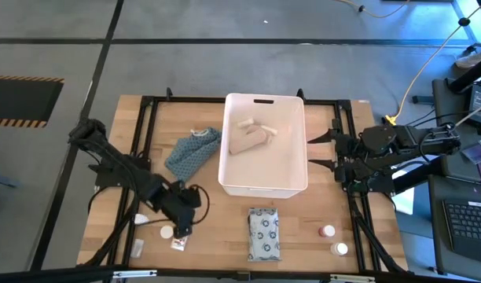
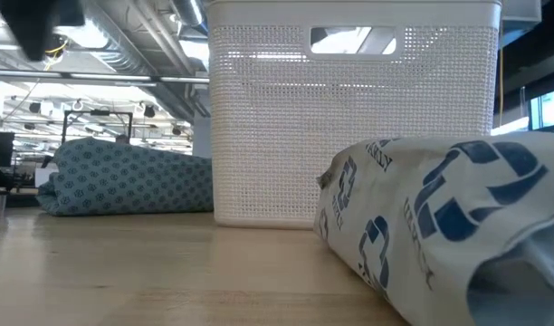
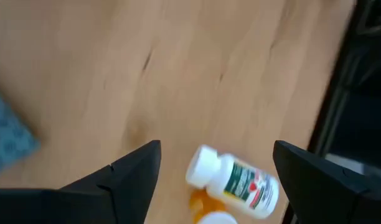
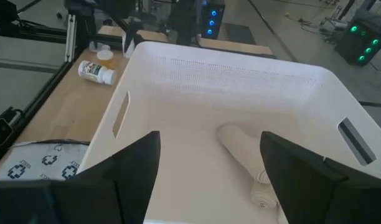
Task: Pick & place medical supplies in basket/bin
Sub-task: Put the orange medicine bottle into the white bin
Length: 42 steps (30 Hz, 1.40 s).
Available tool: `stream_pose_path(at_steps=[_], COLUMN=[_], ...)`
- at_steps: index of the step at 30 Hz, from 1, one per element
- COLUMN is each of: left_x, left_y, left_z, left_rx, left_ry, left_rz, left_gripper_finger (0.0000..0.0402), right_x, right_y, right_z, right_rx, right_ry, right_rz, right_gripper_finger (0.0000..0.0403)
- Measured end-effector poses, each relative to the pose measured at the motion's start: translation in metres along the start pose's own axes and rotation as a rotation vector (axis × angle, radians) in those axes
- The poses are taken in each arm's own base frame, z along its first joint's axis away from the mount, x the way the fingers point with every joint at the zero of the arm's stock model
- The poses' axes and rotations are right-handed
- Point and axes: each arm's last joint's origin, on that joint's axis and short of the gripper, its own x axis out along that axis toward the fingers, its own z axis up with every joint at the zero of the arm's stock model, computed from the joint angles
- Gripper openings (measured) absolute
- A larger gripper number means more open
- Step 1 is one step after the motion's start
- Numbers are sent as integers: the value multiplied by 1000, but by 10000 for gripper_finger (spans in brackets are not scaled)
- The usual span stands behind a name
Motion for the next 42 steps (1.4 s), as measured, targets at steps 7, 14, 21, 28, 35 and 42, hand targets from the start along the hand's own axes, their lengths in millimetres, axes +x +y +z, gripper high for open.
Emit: stream_pose_path(at_steps=[7,14,21,28,35,42], left_x=[13,21,29,46,55,56], left_y=[-11,-20,-29,-33,-34,-35], left_z=[-20,-38,-54,-62,-64,-66], left_rx=[-144,-331,-460,-530,-554,-547], left_ry=[113,142,187,267,295,276], left_rz=[81,153,190,271,307,312], left_gripper_finger=[301,301,301,301,301,301], right_x=[1,2,2,2,2,2], right_y=[0,0,1,1,1,1], right_z=[0,0,0,0,0,0], right_rx=[-1,-1,28,29,29,29], right_ry=[5,6,6,5,4,4], right_rz=[0,0,0,0,0,0], right_gripper_finger=[278,278,278,278,278,278])
